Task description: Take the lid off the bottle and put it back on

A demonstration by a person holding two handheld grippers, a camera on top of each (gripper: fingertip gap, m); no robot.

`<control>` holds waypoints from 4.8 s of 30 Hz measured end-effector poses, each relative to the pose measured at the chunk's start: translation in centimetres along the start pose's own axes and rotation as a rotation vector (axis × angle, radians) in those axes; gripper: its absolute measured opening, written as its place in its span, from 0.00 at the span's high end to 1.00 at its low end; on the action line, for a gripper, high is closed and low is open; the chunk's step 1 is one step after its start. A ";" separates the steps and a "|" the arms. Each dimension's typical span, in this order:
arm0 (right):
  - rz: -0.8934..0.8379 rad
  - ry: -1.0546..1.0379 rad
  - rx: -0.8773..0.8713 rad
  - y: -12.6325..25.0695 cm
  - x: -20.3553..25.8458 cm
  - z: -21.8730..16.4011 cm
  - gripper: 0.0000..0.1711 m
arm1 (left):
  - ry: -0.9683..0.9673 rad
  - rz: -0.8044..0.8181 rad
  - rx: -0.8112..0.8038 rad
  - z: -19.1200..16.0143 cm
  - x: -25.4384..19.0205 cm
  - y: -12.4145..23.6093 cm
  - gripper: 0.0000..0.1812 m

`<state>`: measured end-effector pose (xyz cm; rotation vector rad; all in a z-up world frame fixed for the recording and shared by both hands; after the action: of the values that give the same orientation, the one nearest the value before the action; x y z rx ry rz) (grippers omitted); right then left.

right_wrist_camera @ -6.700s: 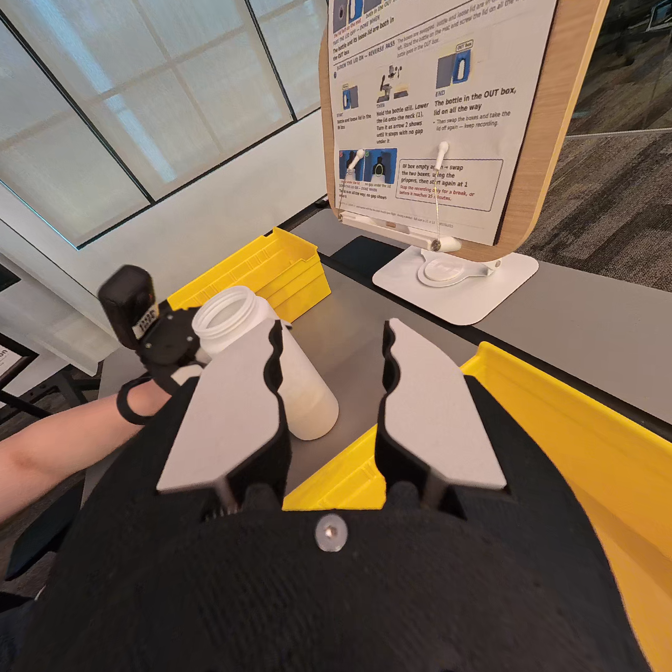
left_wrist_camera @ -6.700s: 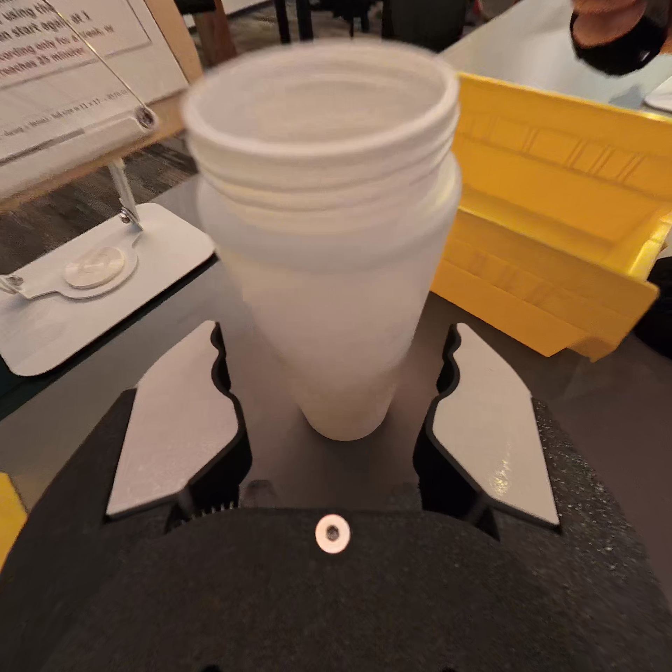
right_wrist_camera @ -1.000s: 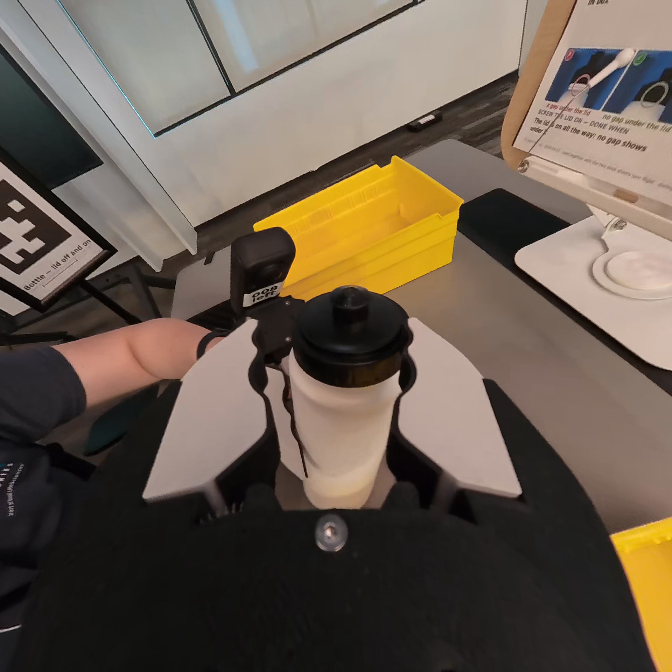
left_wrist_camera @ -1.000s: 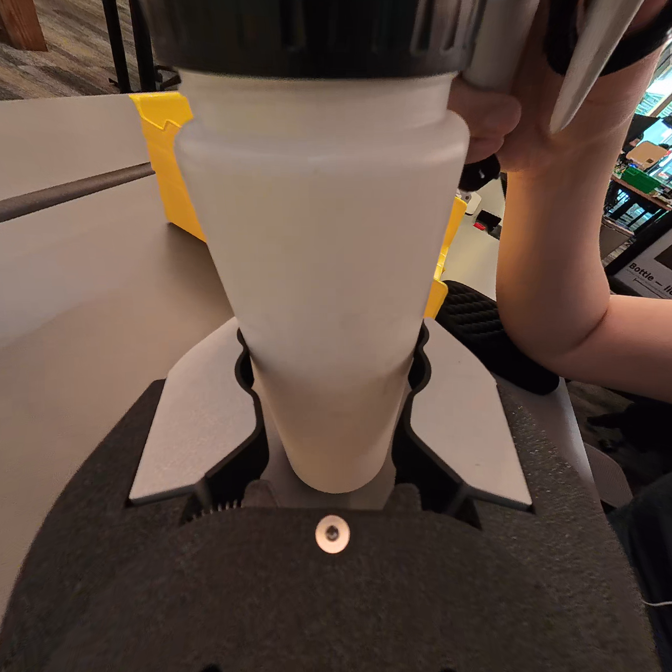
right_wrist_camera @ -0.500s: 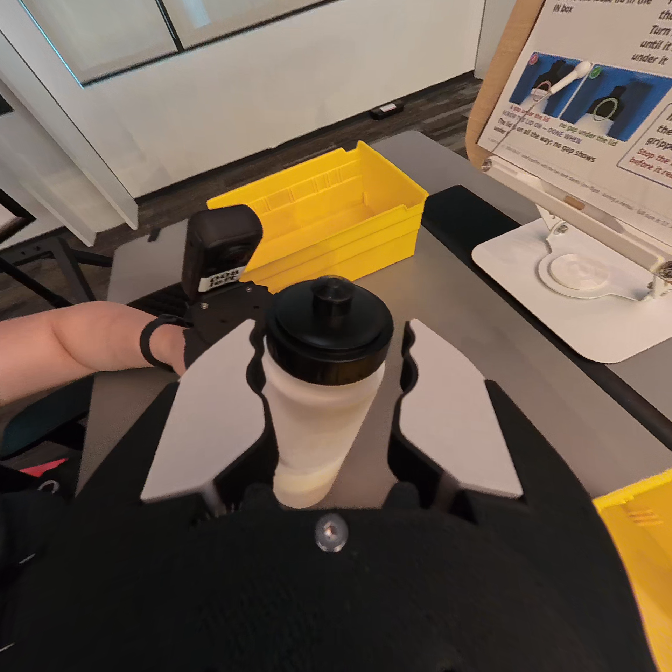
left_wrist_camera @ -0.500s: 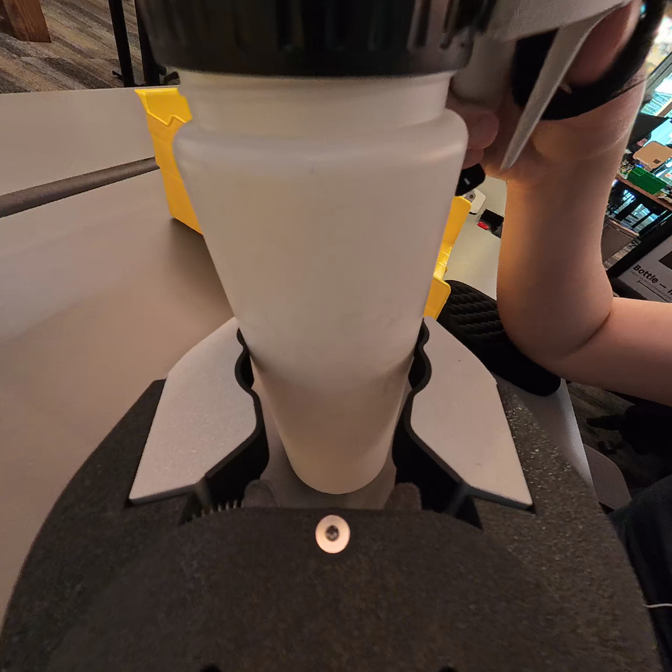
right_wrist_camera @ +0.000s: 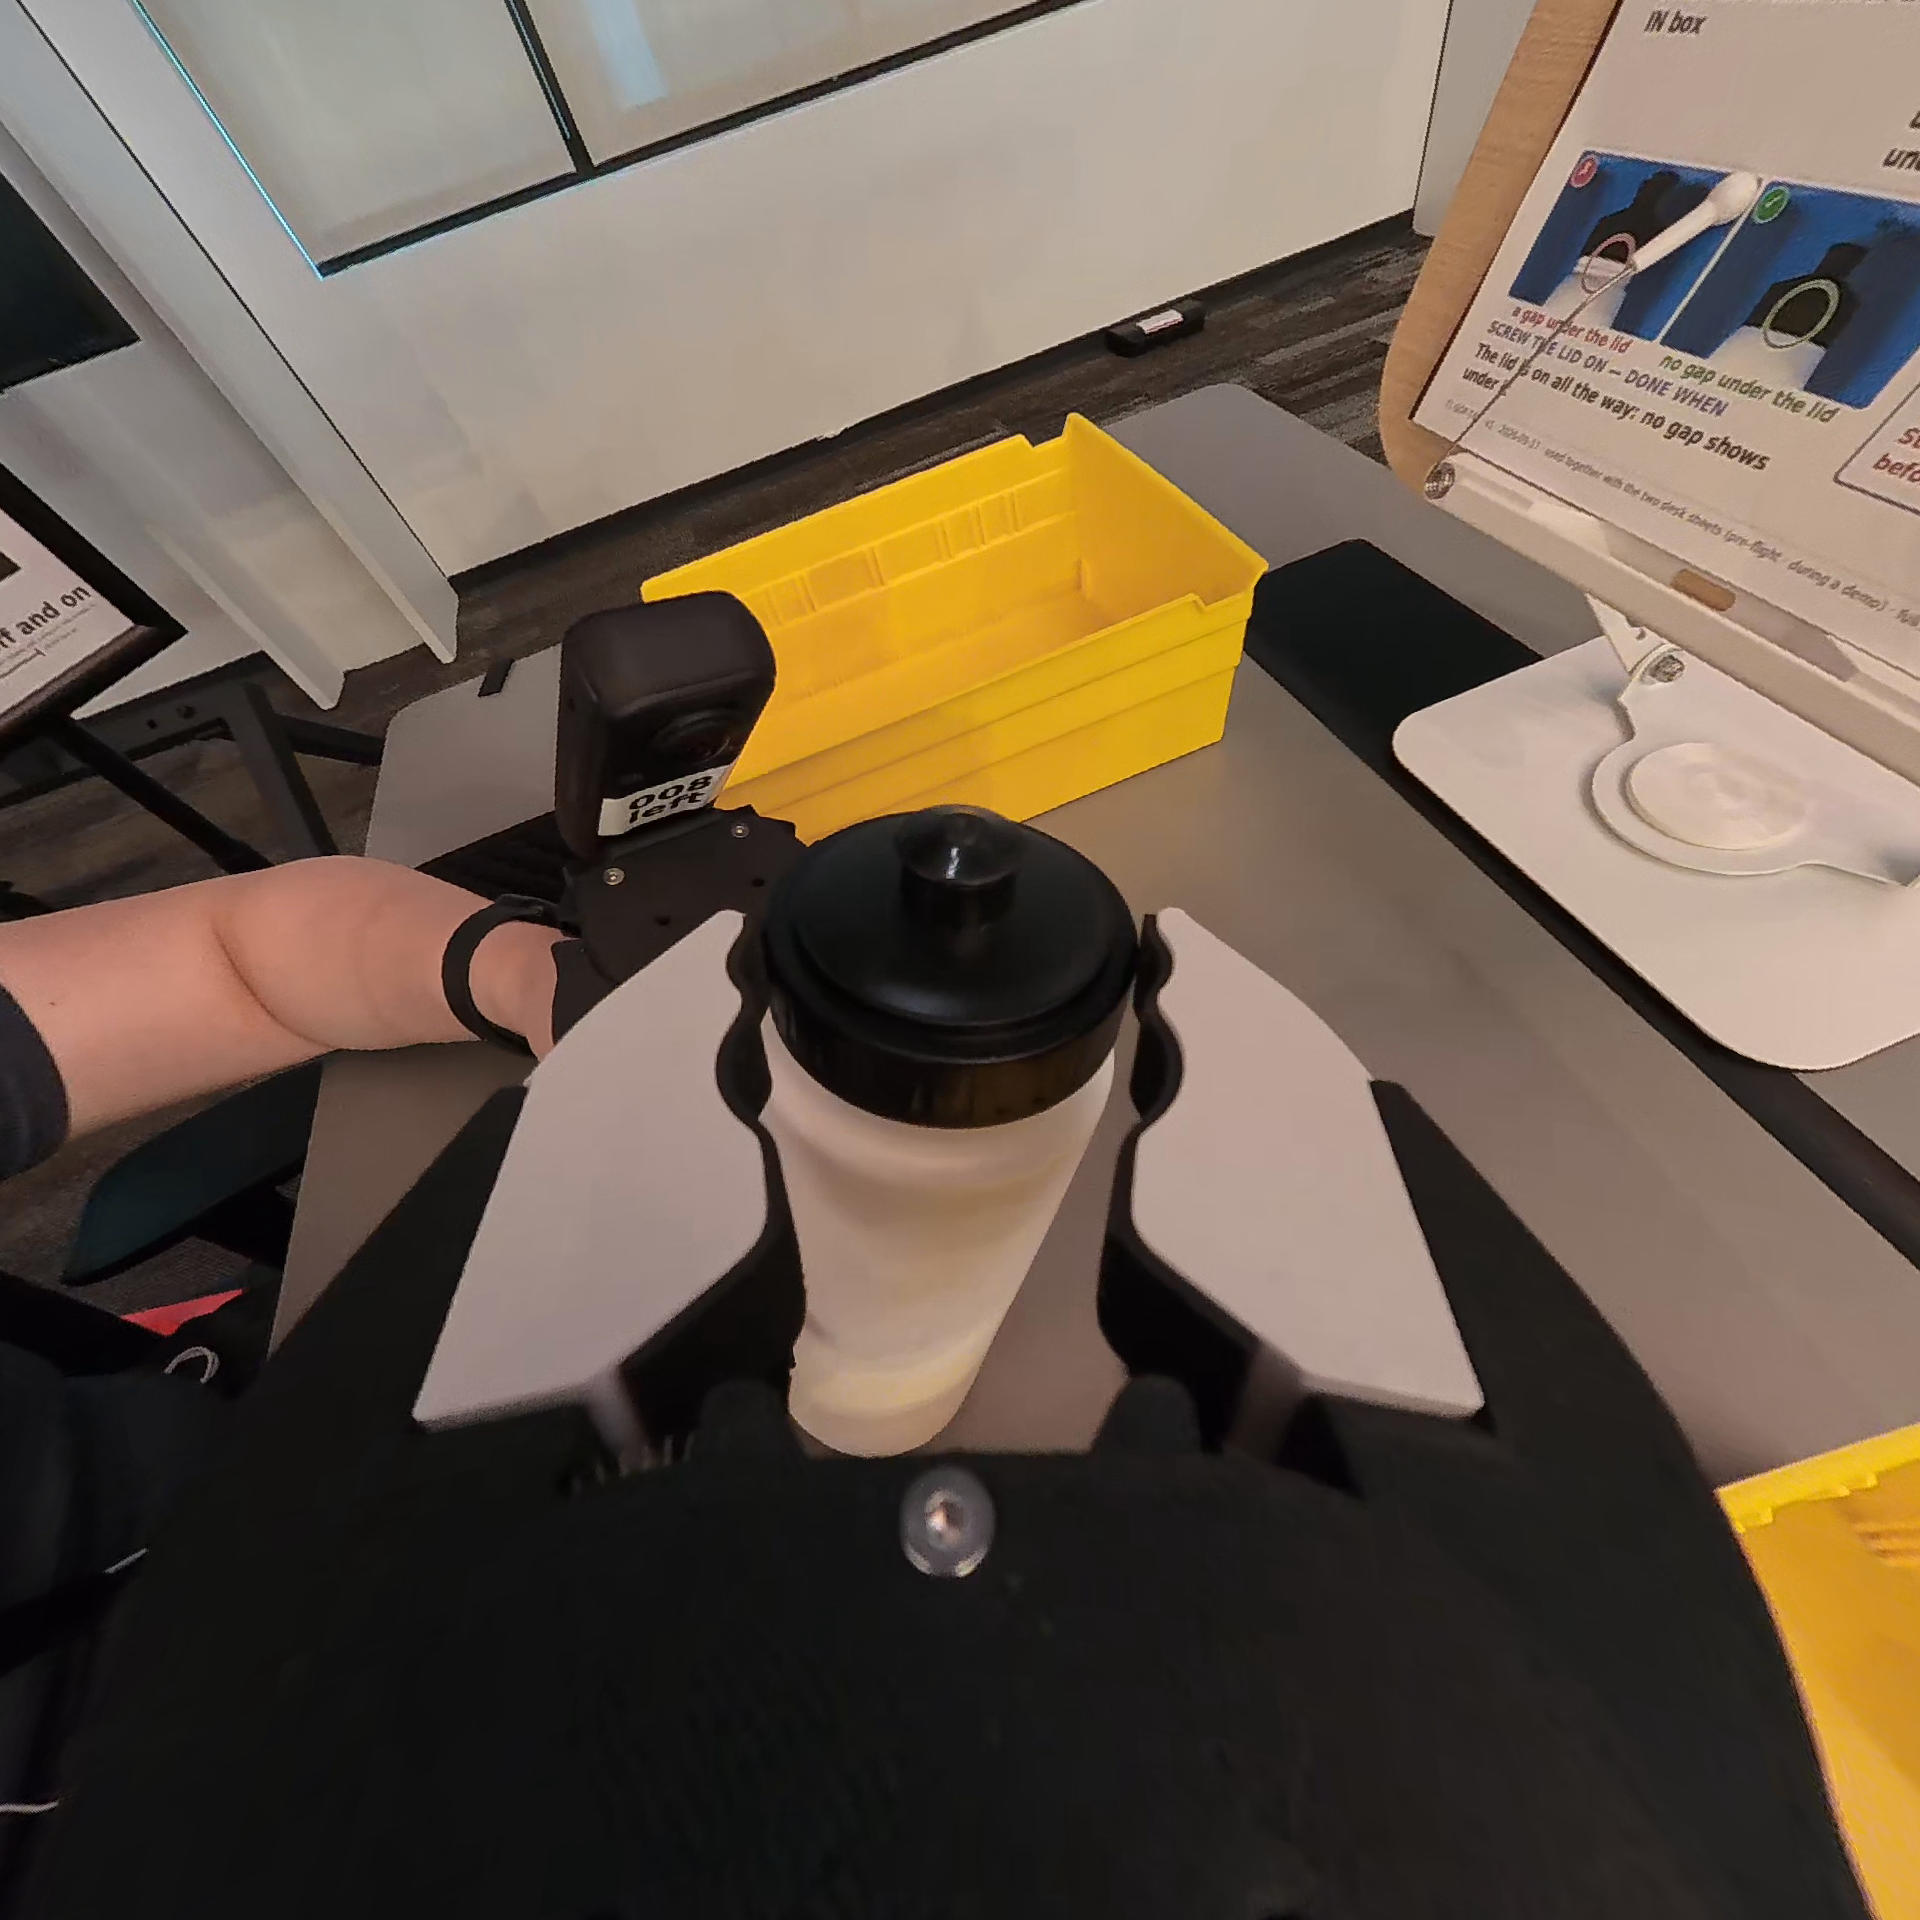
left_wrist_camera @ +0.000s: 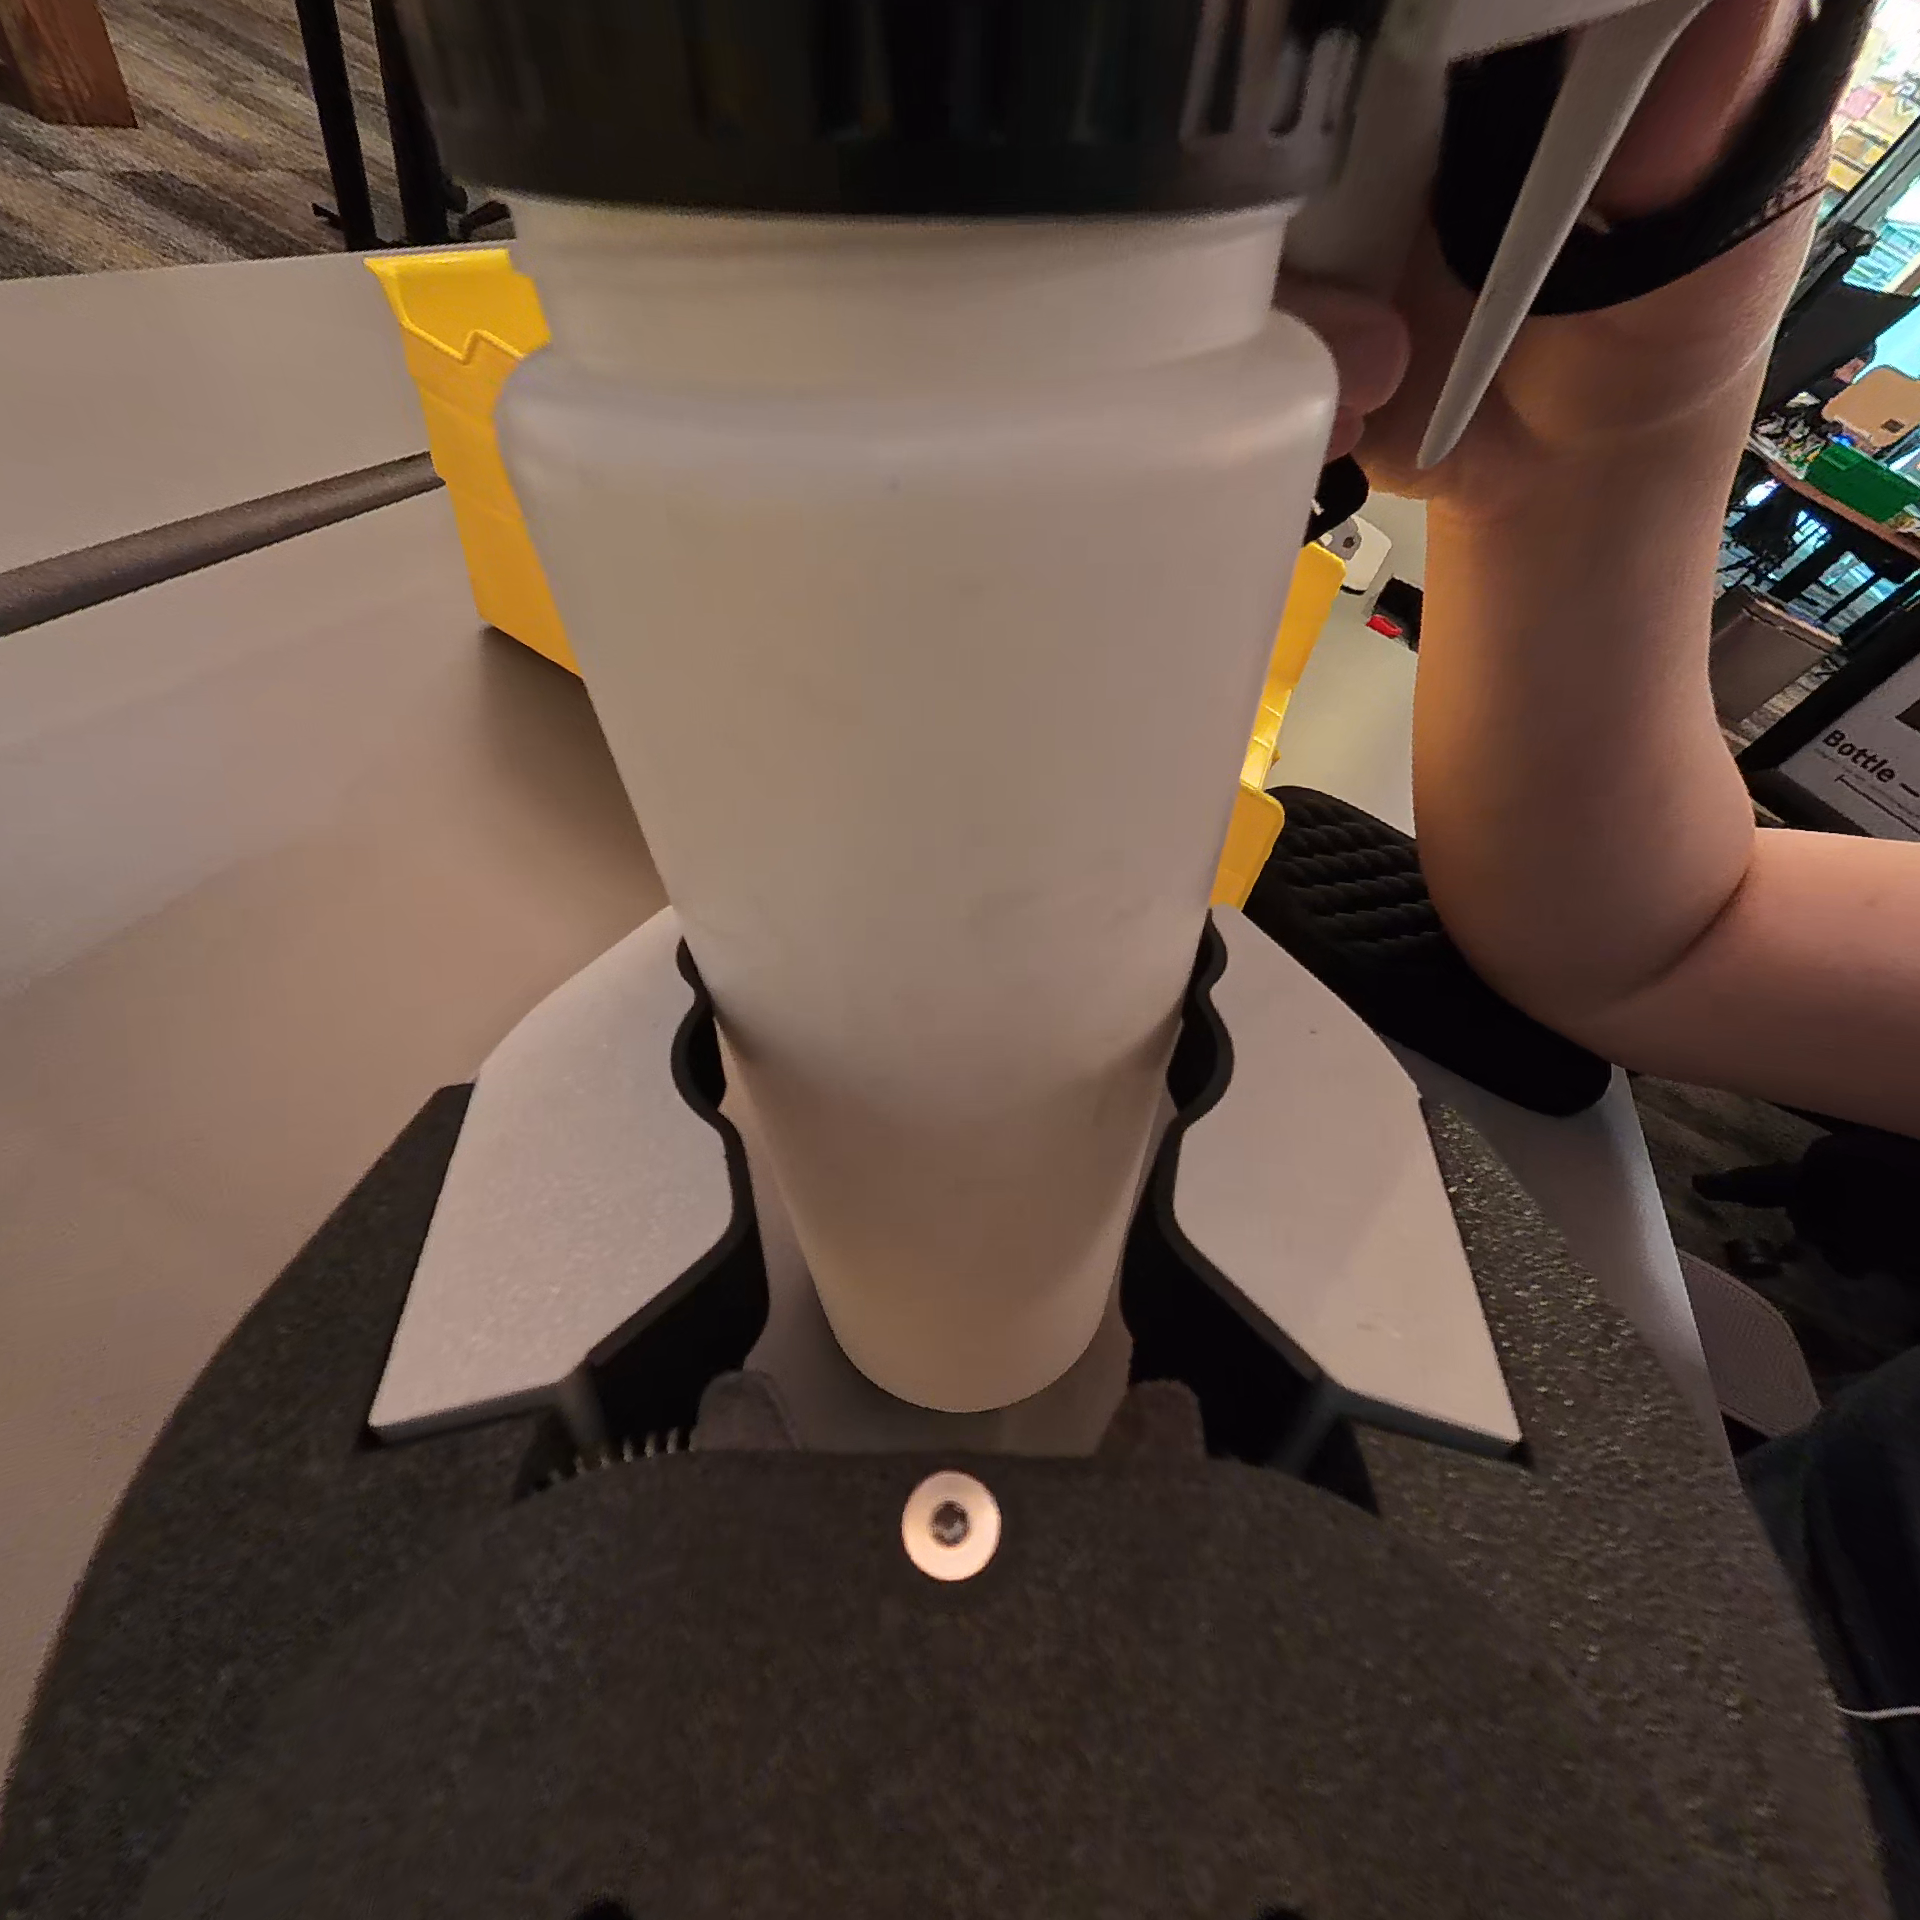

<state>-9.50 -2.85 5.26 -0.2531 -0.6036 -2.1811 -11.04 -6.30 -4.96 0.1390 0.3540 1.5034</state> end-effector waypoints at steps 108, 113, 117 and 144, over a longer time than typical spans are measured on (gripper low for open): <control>-0.115 -0.064 0.031 -0.1 0.4 -0.5 0.60 | 0.018 0.041 0.033 -0.1 0.0 0.1 0.53; -0.168 -0.073 0.020 -0.2 0.5 -0.4 0.60 | 0.008 0.045 0.029 -0.1 0.0 0.2 0.53; -0.014 -0.059 -0.037 0.8 1.2 0.8 0.54 | 0.022 -0.020 0.001 -0.1 0.0 0.3 0.53; 0.028 0.063 0.003 -0.5 1.1 -0.2 0.60 | -0.075 0.058 -0.027 0.0 0.5 0.3 0.53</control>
<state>-10.56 -3.45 5.35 -0.1893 -0.5646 -2.1529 -11.33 -5.81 -4.92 0.1849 0.2719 1.5551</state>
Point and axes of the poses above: each gripper's, where its closed fingertips meet, y back along the fingers, z out of its top, x = y × z across the jaws, the point moved 2 cm from there along y, back along the fingers, and after that the axes turned 11 degrees about -y, right-handed, at the moved point
